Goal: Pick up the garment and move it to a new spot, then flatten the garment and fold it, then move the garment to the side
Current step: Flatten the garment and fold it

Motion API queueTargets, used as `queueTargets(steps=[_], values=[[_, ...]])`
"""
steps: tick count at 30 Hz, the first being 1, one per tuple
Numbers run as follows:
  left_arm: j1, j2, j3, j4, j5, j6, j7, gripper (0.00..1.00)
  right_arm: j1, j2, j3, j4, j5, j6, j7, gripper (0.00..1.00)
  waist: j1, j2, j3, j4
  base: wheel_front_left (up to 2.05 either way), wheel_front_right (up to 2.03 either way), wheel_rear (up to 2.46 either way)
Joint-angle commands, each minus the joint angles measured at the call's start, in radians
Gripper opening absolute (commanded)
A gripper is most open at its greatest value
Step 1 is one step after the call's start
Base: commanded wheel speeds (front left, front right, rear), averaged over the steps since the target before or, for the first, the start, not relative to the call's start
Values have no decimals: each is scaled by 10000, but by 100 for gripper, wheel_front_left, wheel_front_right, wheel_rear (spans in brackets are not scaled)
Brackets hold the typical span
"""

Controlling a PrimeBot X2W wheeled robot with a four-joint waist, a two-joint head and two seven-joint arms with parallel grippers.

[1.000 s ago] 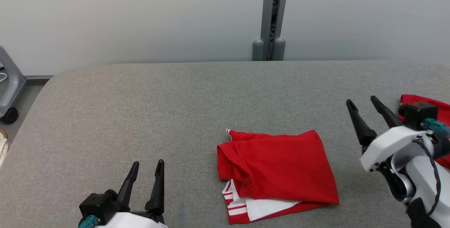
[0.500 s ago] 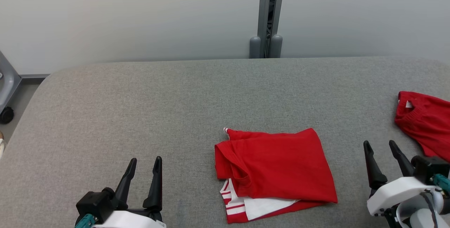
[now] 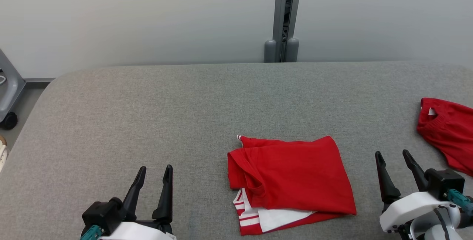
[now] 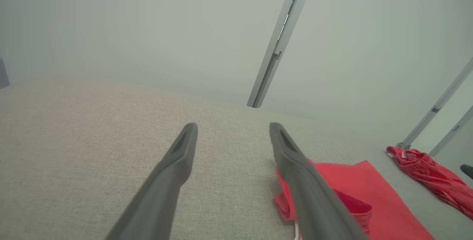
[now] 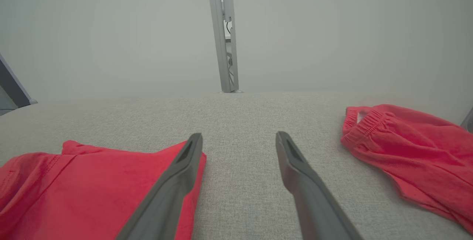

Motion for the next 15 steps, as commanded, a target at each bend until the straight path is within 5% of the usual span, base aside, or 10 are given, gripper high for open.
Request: queueTargets(steps=[1, 8, 9, 10, 12, 15], values=[[-69, 39, 8, 0, -23, 10, -39, 100, 136, -40, -14, -41, -90, -1, -46, 100, 0, 0, -5, 28, 0, 0, 0], [-56, 39, -15, 37, -56, 20, -39, 100, 119, -48, 68, -1, -206, -1, -47, 100, 0, 0, -10, 92, 0, 0, 0], [-55, 40, -14, 38, -57, 19, -39, 100, 109, -56, 117, 17, -211, -1, -47, 82, 0, 0, -3, 100, 0, 0, 0], [-55, 40, -14, 38, -57, 19, -39, 100, 109, -56, 117, 17, -211, -1, -47, 82, 0, 0, -3, 100, 0, 0, 0], [-58, 39, -25, 46, -57, 15, -39, 100, 51, -78, 214, 32, -226, -1, -47, 1, 0, 0, 13, 118, 0, 0, 0], [-60, 39, -47, 54, -51, 11, -39, 100, -126, -14, 479, -77, -169, -1, -47, 0, 0, 0, 47, 148, 0, 0, 0]])
